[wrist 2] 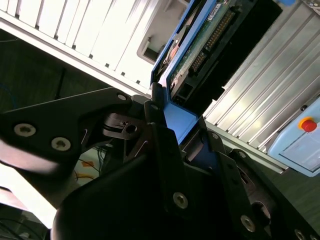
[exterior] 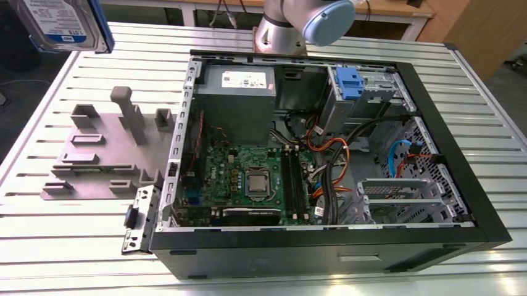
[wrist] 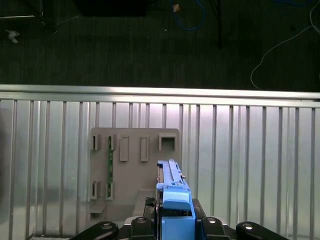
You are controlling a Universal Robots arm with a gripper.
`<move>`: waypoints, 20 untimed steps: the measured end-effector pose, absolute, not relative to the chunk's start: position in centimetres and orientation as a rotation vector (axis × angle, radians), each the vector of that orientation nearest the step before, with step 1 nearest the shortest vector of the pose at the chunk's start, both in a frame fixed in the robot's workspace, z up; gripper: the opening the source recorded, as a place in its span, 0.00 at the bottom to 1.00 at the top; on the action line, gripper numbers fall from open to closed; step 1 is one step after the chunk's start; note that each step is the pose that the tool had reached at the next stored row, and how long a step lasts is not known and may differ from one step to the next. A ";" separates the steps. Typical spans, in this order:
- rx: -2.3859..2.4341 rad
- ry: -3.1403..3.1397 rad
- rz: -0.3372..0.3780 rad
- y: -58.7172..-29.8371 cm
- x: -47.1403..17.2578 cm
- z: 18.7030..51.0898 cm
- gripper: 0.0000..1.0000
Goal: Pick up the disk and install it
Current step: 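Pick up the disk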
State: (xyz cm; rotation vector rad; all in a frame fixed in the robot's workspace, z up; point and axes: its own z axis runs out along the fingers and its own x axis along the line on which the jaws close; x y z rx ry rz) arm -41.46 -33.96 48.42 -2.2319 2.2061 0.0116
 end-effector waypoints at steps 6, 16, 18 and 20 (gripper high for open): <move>-2.230 2.208 0.012 -35.2 -41.4 48.4 0.36; -2.228 2.210 0.012 -36.9 -41.4 48.4 0.36; -2.227 2.211 0.012 -37.2 -41.4 48.4 0.36; -2.227 2.211 0.012 -37.4 -41.4 48.4 0.36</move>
